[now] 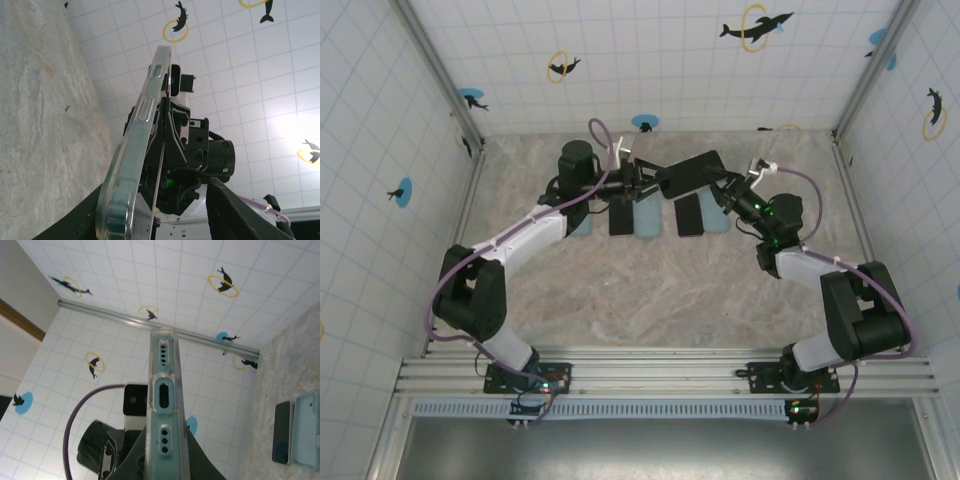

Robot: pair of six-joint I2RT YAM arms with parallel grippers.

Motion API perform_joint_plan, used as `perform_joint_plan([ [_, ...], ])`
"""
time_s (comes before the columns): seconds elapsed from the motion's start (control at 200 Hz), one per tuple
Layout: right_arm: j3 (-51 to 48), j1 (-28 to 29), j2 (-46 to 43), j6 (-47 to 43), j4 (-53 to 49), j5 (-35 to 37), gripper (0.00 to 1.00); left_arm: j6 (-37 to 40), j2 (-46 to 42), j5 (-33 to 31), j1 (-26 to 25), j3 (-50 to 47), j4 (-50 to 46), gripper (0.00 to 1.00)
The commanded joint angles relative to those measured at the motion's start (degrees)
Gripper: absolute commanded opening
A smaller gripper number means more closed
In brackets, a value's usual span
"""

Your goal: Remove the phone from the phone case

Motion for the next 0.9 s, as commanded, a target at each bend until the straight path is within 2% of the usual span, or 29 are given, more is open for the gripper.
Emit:
perform_joint_plan([
  [0.0, -1.47, 2.66, -3.36, 0.19, 1.42, 14.96, 0.02, -3.05, -2.72, -6.32, -0.13, -2.74, 6.77, 0.51],
  [0.16, -3.45, 8.43, -4.99, -0.07, 0.54, 33.83, 0.01, -5.78, -6.49, -19.80, -1.48, -7.57, 9.75, 0.55],
  [0.315, -2.87, 14.39, -3.08, -1.89, 3.42, 45.25, 0.01, -9.06, -7.83, -28.46, -4.87, -9.13, 10.46, 0.57],
  [0.41, -2.97, 15.99, -1.34, -1.80, 7.70, 49.04, 0.01, -11.19, -8.53, -32.40, -6.78, -10.96, 11.07, 0.57],
  [0.546, -1.40, 18.02, 0.47, -2.85, 8.75, 50.79, 0.02, -13.08, -8.84, -36.89, -9.07, -11.74, 10.71, 0.57],
  [0.781, 0.59, 22.04, 3.01, -5.43, 10.93, 56.34, 0.02, -16.27, -7.65, -43.62, -12.68, -10.81, 13.75, 0.48],
  [0.896, 1.90, 23.62, 4.54, -6.64, 12.44, 57.96, 0.03, -17.45, -6.12, -45.30, -14.14, -10.10, 14.35, 0.47],
])
